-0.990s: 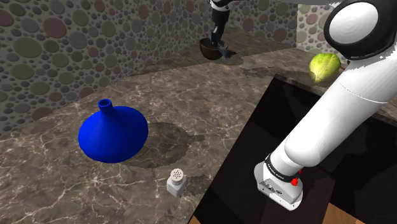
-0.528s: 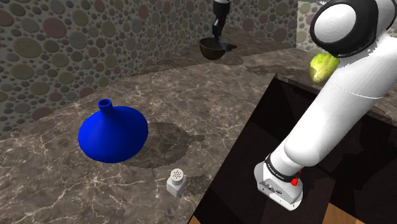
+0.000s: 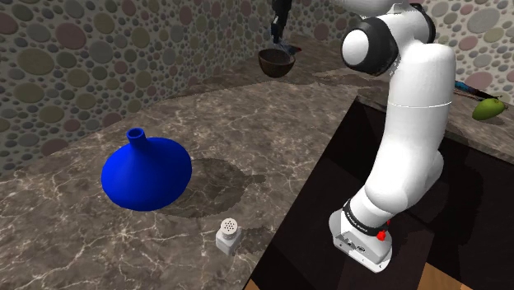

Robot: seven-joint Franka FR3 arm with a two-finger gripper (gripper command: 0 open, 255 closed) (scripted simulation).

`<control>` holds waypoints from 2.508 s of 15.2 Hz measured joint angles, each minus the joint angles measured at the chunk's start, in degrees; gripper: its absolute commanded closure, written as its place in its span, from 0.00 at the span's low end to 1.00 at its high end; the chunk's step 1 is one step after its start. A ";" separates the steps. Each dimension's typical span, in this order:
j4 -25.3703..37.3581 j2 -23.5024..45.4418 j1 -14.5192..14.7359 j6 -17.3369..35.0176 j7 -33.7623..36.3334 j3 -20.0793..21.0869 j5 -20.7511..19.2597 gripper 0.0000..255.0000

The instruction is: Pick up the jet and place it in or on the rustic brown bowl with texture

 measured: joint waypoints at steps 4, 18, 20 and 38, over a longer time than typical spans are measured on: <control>10.03 7.68 -2.14 -2.28 -1.42 0.07 1.37 1.00; -2.28 4.59 -1.20 7.67 -0.43 0.14 0.86 1.00; -2.30 4.61 -1.21 7.74 -0.43 0.15 0.87 1.00; 6.80 6.24 -1.36 -0.49 -0.71 0.14 1.05 0.00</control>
